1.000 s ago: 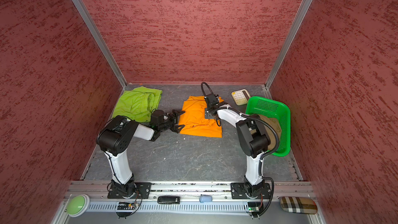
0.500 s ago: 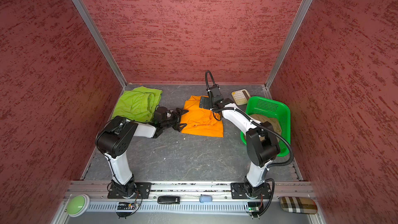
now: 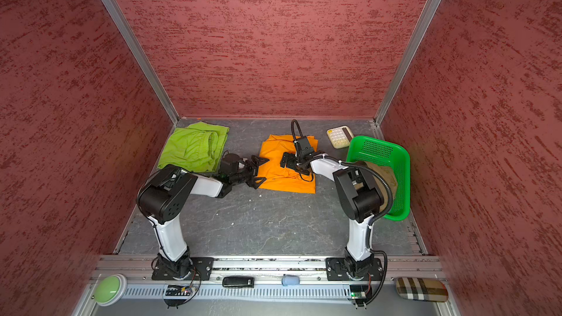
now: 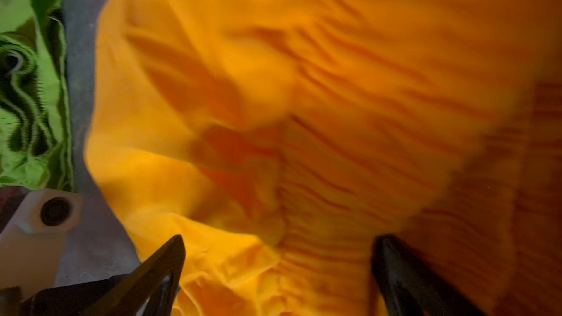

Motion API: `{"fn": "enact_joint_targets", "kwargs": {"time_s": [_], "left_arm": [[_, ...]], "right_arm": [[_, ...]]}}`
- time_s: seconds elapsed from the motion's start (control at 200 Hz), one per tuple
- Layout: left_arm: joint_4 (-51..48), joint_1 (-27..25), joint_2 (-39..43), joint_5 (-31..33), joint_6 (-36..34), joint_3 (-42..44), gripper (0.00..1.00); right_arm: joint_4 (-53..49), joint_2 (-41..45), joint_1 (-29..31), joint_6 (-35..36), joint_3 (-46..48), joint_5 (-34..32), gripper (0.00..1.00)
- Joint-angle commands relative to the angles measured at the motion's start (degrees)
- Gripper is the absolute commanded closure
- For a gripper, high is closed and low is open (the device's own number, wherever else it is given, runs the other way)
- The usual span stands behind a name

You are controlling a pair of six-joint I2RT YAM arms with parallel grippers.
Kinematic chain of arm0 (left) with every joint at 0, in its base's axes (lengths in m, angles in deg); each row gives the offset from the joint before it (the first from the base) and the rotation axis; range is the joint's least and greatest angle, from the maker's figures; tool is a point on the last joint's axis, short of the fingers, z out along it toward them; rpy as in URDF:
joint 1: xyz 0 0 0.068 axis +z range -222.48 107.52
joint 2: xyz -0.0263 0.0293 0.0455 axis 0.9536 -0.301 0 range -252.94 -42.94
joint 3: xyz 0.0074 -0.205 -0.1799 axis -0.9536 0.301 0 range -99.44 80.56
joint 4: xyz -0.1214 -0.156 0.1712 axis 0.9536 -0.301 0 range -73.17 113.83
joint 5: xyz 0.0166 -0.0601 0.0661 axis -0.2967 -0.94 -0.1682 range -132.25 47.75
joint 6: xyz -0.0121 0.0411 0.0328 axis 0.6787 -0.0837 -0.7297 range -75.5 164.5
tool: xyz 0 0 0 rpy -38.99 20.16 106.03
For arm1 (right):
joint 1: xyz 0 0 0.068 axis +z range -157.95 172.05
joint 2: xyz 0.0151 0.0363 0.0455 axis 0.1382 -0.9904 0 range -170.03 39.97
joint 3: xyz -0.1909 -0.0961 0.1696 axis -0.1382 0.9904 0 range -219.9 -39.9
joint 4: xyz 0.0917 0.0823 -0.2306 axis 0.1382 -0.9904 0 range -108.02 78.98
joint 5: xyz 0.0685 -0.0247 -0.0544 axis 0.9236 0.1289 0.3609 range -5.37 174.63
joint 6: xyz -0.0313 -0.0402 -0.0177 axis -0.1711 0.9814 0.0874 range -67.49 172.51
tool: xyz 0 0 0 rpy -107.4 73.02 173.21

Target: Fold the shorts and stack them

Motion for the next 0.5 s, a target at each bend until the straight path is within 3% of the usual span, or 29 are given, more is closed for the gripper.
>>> {"fn": "enact_joint_targets", "kwargs": {"time_s": [0.0, 0.135, 0.19, 0.235, 0.341, 0.396, 0.496], "left_arm": [[-0.6, 0.0, -2.2, 0.8, -1.4, 1.3, 0.0], [-2.3, 0.3, -1.1, -1.3, -5.7, -1.5, 0.01], [-9.2, 0.6, 1.8, -2.6, -12.2, -5.7, 0.01], [-20.9, 0.5, 5.6, -1.4, -21.7, -10.6, 0.01], [-52.5, -2.4, 13.2, 13.6, -47.6, -24.8, 0.01], [-57.8, -3.7, 14.6, 21.9, -57.0, -28.5, 0.01], [-59.2, -2.9, 13.5, 33.1, -65.0, -30.4, 0.01]], "right_arm": [[-1.6, 2.8, -1.2, 3.0, 2.6, -1.4, 0.01], [-3.3, 5.0, -1.6, 5.3, 2.1, -2.7, 0.01], [-4.6, 6.4, -1.6, 6.1, 0.8, -3.2, 0.01], [-5.8, 7.6, -1.6, 6.9, -0.4, -3.7, 0.01], [-8.5, 10.4, -1.8, 8.6, -2.8, -5.3, 0.01], [-9.4, 11.6, -2.3, 9.2, -3.4, -5.8, 0.01], [-9.8, 13.3, -3.6, 9.8, -3.5, -5.8, 0.01]]}}
